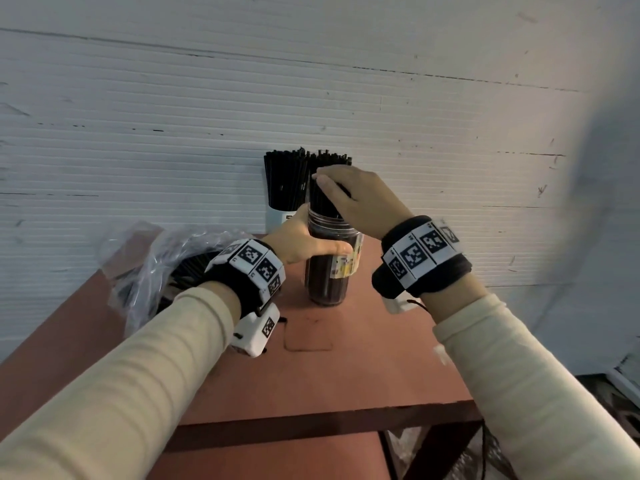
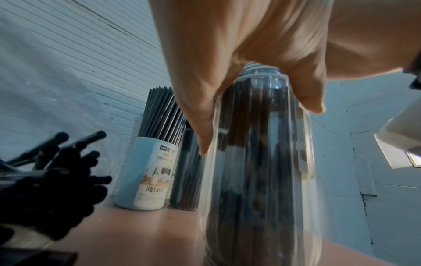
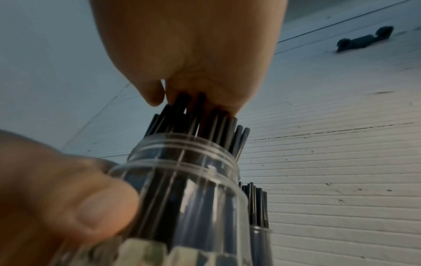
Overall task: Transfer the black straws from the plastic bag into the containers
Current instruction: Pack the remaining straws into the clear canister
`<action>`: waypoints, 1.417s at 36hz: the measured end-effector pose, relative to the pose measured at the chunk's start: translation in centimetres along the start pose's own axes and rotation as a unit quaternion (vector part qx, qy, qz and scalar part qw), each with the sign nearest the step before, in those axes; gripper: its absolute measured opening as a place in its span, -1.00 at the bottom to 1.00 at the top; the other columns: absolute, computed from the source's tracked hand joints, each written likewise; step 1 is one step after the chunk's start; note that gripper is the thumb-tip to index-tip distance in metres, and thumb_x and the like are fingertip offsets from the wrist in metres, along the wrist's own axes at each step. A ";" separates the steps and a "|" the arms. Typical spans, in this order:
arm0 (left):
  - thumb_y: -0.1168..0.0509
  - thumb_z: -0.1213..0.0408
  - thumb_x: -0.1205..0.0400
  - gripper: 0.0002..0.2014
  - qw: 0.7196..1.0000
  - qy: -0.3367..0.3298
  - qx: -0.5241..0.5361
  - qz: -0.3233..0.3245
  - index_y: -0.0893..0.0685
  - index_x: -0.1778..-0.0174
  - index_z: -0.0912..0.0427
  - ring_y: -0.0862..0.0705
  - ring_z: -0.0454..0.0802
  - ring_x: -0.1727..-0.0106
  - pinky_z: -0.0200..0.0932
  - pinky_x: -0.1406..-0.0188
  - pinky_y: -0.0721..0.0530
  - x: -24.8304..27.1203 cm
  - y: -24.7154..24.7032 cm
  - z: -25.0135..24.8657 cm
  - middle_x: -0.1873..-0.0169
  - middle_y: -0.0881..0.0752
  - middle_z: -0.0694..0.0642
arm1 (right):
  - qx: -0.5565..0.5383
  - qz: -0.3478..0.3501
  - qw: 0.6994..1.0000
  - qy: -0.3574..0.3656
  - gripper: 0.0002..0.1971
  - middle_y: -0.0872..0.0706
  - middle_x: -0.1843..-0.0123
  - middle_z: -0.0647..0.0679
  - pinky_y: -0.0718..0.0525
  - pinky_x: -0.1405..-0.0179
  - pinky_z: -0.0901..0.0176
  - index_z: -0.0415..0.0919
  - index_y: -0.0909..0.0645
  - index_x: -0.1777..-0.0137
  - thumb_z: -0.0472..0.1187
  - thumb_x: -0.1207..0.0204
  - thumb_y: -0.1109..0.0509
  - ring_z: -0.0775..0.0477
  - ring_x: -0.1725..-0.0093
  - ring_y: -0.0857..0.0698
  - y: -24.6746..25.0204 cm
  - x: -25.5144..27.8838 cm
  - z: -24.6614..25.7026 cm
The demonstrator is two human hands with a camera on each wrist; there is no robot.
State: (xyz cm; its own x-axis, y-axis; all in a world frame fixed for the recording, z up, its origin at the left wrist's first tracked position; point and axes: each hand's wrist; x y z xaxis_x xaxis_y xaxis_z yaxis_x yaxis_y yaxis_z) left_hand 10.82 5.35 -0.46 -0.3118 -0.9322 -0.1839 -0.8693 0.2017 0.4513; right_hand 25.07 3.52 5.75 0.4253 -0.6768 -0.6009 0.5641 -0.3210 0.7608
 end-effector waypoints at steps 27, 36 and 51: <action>-0.33 0.36 -0.56 -0.75 0.963 -0.037 -0.117 -0.242 -0.73 0.00 -0.11 -0.74 -0.02 0.01 -0.04 -0.09 -0.69 10.1 10.8 0.8 0.00 -0.76 -0.10 | -0.051 0.170 0.982 -0.059 -0.57 -0.67 -0.08 -0.04 -0.58 -0.08 0.12 -0.19 -0.53 -0.27 0.10 -0.57 -0.37 -0.05 -0.07 -0.64 -7.7 2.8 7.3; -0.47 0.31 -0.55 -0.69 0.963 0.022 -0.220 -0.152 -0.71 -0.18 -0.07 -0.63 0.14 -0.09 -0.15 -0.05 -0.47 13.7 14.8 4.7 -0.27 -0.67 0.21 | 0.109 0.459 0.869 -0.146 -0.14 -0.58 -0.37 -0.11 -0.61 -0.13 0.04 -0.18 -0.23 -0.52 0.28 -0.40 -0.47 -0.17 -0.23 -0.62 -10.7 3.4 8.3; -0.35 0.51 -0.49 -0.42 0.960 0.034 -0.257 -0.102 -0.65 -0.33 -0.19 -0.40 -0.02 0.53 -0.19 0.51 -0.43 13.8 15.2 6.6 0.04 -0.74 -0.09 | 0.055 0.437 0.898 -0.026 -0.71 -0.58 0.07 0.07 -0.54 0.25 0.21 -0.19 -0.52 -0.19 -0.26 -0.49 -0.42 -0.08 0.05 -0.58 -12.4 2.7 9.3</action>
State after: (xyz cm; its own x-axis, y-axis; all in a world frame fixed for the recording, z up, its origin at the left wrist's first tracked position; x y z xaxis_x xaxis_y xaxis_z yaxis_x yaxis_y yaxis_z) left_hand -9.30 -2.49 -1.92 -0.1146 -0.9573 -0.2653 -0.6003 -0.1460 0.7864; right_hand 12.60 -0.50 -2.99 0.6364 -0.7311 0.2461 -0.0431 0.2849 0.9576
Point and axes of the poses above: each hand's wrist, its own x-axis away from the middle knuckle, its own y-axis out of the back of the hand, z = x × y
